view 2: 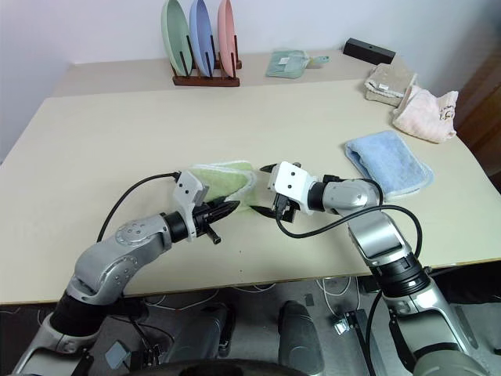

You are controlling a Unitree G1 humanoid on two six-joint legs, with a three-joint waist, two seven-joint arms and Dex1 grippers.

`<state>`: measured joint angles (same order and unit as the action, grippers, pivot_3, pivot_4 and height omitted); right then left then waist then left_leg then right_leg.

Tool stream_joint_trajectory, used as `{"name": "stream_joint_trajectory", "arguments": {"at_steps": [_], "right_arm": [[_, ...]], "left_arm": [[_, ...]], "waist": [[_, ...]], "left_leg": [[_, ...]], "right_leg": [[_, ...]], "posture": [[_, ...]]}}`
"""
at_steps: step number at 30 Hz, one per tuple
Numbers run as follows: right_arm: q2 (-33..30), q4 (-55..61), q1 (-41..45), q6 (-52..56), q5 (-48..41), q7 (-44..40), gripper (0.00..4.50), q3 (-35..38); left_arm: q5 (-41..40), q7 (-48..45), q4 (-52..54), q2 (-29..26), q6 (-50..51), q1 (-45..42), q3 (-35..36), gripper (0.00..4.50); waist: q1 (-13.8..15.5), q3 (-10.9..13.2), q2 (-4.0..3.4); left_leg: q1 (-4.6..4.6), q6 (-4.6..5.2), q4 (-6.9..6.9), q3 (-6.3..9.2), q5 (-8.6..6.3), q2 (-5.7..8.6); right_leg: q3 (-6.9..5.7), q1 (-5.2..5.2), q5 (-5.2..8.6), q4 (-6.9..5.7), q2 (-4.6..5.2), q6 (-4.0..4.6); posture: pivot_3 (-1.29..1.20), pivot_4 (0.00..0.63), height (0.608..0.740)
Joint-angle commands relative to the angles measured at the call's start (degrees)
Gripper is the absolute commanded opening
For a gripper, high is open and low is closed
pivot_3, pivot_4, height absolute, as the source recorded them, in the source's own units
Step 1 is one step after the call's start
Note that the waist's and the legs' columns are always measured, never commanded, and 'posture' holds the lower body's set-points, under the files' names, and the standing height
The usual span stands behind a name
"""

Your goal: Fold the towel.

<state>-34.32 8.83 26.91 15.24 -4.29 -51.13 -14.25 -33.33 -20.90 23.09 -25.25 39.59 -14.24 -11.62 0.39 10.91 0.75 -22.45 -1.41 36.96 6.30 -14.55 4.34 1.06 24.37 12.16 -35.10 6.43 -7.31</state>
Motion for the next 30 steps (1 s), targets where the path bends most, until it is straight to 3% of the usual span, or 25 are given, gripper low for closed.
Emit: {"name": "stream_joint_trajectory", "arguments": {"at_steps": [1, 4, 8, 10, 13, 16, 18, 24, 26, 30], "right_arm": [[-0.5, 1.6, 0.1, -1.3, 0.4, 0.4, 4.50, 1.4], [-0.7, 1.3, 0.5, -1.2, 0.3, 0.4, 4.50, 1.9], [-0.5, 1.3, 0.6, -0.5, -0.8, 0.4, 4.50, 3.0], [1.1, 1.1, 1.4, 1.3, -2.7, 1.0, 3.96, 4.4], [5.9, 2.1, 4.1, 6.9, -8.4, 2.6, 2.57, 6.7], [10.2, 3.1, 5.9, 11.1, -11.7, 4.4, 1.03, 7.3], [12.8, 3.2, 6.4, 13.0, -12.2, 5.9, 0.04, 6.1], [19.7, -6.9, 6.0, 13.9, -5.8, 12.5, 0.04, -1.0], [20.2, -12.1, 4.7, 12.5, -2.3, 14.9, 0.04, -3.1], [19.2, -14.4, 1.6, 9.5, 0.5, 15.3, 0.04, -4.6]], "left_arm": [[-2.7, -0.3, 4.8, 0.6, 1.3, 0.9, 4.3, 2.44], [-8.9, -0.4, 9.7, -0.3, 3.8, 5.0, 11.1, 3.96], [-18.7, -2.7, 15.1, -3.5, 5.5, 13.3, 22.1, 3.96], [-19.7, -1.6, 13.2, -3.9, 4.1, 15.0, 27.4, 4.02], [-13.0, 2.3, 8.5, -4.3, 0.9, 12.0, 29.4, 2.69], [-7.7, 3.9, 6.7, -4.3, 0.1, 7.2, 24.7, 1.19], [-4.9, 3.2, 5.9, -3.7, -0.5, 5.1, 20.8, 1.18], [3.8, 2.8, -4.8, 0.9, -3.3, 2.4, 11.4, 1.18], [8.7, 1.8, -9.2, 0.4, -5.7, 3.1, 8.0, 1.18], [10.7, 0.3, -11.2, 1.3, -8.3, 4.7, 7.8, 1.18]], "waist": [[0.0, 0.0, 0.00], [-0.2, 0.0, 0.00], [-1.0, 0.0, -0.02], [-0.9, 0.0, -0.01], [-0.8, 0.0, 0.00], [-0.6, 0.0, 0.00], [-0.5, 0.0, 0.01], [-1.2, 0.0, -0.02], [-1.2, 0.0, -0.02], [-1.1, -0.1, -0.16]], "left_leg": [[0.00, 0.00, 0.00, 0.00, 0.00, 0.00], [0.00, 0.00, -0.01, 0.00, 0.00, 0.00], [0.00, 0.00, -0.04, 0.02, 0.00, -0.05], [0.00, 0.00, -0.04, 0.02, 0.00, -0.05], [0.01, 0.00, -0.01, 0.04, 0.00, -0.04], [0.00, -0.03, 0.03, 0.07, 0.02, -0.01], [0.00, -0.02, 0.01, 0.07, 0.01, 0.05], [0.02, -0.03, -0.10, 0.05, 0.01, 0.05], [0.04, -0.05, -0.12, 0.03, 0.03, 0.06], [0.03, -0.06, -0.15, 0.04, 0.03, 0.05]], "right_leg": [[0.00, 0.00, 0.00, 0.00, 0.00, 0.00], [0.00, 0.01, 0.00, 0.00, 0.01, -0.01], [0.00, 0.06, 0.01, -0.03, 0.00, 0.01], [-0.01, 0.06, 0.08, -0.04, 0.00, 0.14], [-0.02, 0.00, 0.10, -0.03, 0.00, 0.18], [-0.04, -0.01, 0.07, -0.04, -0.02, 0.19], [-0.03, -0.02, -0.02, -0.01, 0.01, 0.04], [-0.02, 0.09, -0.05, -0.07, 0.00, 0.01], [-0.02, 0.10, -0.05, -0.10, -0.03, 0.01], [-0.01, 0.13, -0.05, -0.10, -0.02, 0.01]], "posture": [[0.00, 0.150, 0.740], [0.00, 0.150, 0.740], [0.00, 0.150, 0.740], [0.00, 0.150, 0.740], [0.00, 0.150, 0.740], [0.00, 0.150, 0.740], [0.00, 0.150, 0.740], [0.00, 0.150, 0.740], [0.00, 0.150, 0.740], [0.00, 0.150, 0.740]]}}
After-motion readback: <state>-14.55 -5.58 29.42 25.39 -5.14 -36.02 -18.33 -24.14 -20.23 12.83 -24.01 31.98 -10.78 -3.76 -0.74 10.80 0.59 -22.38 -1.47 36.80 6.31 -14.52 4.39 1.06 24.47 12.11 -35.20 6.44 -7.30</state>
